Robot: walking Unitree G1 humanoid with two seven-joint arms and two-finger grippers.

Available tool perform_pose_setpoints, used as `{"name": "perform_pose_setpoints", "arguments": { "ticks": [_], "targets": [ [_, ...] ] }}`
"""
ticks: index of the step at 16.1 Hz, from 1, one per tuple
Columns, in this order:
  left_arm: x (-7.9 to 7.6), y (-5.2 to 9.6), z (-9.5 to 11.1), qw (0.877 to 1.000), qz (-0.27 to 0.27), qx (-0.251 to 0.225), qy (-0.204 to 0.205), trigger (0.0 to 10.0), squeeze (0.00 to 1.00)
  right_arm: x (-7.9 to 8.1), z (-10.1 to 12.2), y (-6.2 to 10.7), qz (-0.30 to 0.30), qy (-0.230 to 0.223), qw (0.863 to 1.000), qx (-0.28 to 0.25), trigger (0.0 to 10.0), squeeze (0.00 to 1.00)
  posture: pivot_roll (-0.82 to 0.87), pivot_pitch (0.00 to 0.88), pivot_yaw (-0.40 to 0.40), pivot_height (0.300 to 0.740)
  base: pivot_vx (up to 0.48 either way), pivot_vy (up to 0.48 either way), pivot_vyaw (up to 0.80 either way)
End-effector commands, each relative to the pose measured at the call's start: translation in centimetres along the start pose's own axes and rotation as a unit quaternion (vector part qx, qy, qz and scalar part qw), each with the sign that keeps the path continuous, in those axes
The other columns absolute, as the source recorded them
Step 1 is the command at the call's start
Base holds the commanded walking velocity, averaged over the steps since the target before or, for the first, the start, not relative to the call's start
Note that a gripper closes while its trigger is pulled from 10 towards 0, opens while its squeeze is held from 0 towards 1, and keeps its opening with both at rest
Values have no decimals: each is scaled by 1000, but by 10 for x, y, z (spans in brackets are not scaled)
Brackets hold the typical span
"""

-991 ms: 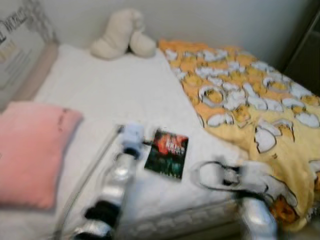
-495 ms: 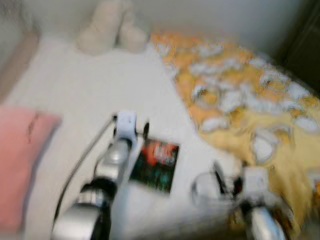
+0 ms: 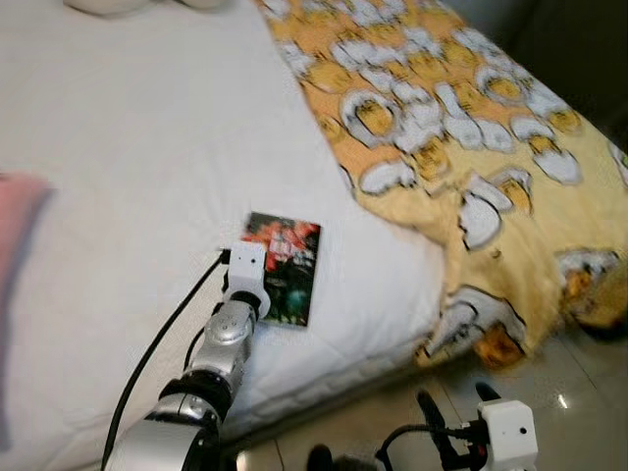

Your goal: Clean up the room

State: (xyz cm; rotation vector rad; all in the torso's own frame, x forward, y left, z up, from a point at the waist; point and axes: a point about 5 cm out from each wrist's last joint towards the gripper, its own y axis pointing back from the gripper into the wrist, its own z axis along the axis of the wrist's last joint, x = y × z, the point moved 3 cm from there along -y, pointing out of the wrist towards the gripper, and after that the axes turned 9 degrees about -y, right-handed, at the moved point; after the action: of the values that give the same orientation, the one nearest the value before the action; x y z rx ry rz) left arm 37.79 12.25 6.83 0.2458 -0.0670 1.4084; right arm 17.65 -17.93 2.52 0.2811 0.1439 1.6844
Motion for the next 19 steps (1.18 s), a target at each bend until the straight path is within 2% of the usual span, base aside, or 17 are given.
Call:
{"name": "perform_pose_setpoints", "arguments": {
  "ticks": [1, 2, 3, 5, 8, 10, 11, 13, 15, 16, 18, 19],
  "targets": [
    [3, 8, -13, 1000, 14, 10, -19, 10000, 0, -2, 0, 4, 3, 6, 1000, 9, 10000, 0, -48, 352, -177, 740, 0, 0, 0],
    [3, 8, -13, 1000, 14, 10, -19, 10000, 0, -2, 0, 4, 3, 6, 1000, 9, 10000, 0, -48, 352, -177, 740, 0, 0, 0],
    [16, 13, -20, 998, 51, 14, -38, 10000, 0, 0, -1, 8, 9, 9, 1000, 17, 10000, 0, -46, 358, -185, 740, 0, 0, 0],
    [31, 19, -20, 994, 95, -3, -59, 10000, 0, 1, -2, 10, 10, 13, 1000, 25, 10000, 0, -42, 354, -179, 740, 0, 0, 0],
    [36, 23, -25, 992, 112, 3, -65, 10000, 0, 1, -3, 10, 10, 15, 999, 28, 10000, 0, -40, 348, -176, 740, 0, 0, 0],
    [41, 26, -23, 987, 127, -12, -94, 10000, 0, 1, -4, 8, 14, 20, 999, 32, 10000, 0, -40, 333, -175, 740, 0, 0, 0],
    [46, 26, -19, 986, 137, -21, -93, 10000, 0, 0, -4, 8, 13, 22, 999, 33, 10000, 0, -38, 329, -175, 740, 0, 0, 0],
    [56, 24, 4, 982, 156, -73, -70, 10000, 0, -5, -4, 8, 11, 27, 999, 37, 10000, 0, -35, 326, -177, 740, 0, 0, 0],
    [55, 22, 16, 982, 158, -91, -41, 10000, 0, -9, -3, 6, 8, 32, 999, 35, 10000, 0, -16, 322, -179, 740, 0, 0, 0],
    [59, 20, 22, 981, 168, -96, -31, 10000, 0, -17, -3, 4, -12, 30, 999, 32, 10000, 0, -8, 318, -176, 740, 0, 0, 0],
    [64, 18, 22, 980, 171, -89, -37, 10000, 0, -16, -3, 4, -9, 29, 999, 33, 10000, 0, -10, 315, -172, 740, 0, 0, 0],
    [64, 16, 13, 985, 157, -61, -35, 10000, 0, -15, -4, 4, -6, 30, 999, 34, 10000, 0, -6, 313, -172, 740, 0, 0, 0]
  ]
}}
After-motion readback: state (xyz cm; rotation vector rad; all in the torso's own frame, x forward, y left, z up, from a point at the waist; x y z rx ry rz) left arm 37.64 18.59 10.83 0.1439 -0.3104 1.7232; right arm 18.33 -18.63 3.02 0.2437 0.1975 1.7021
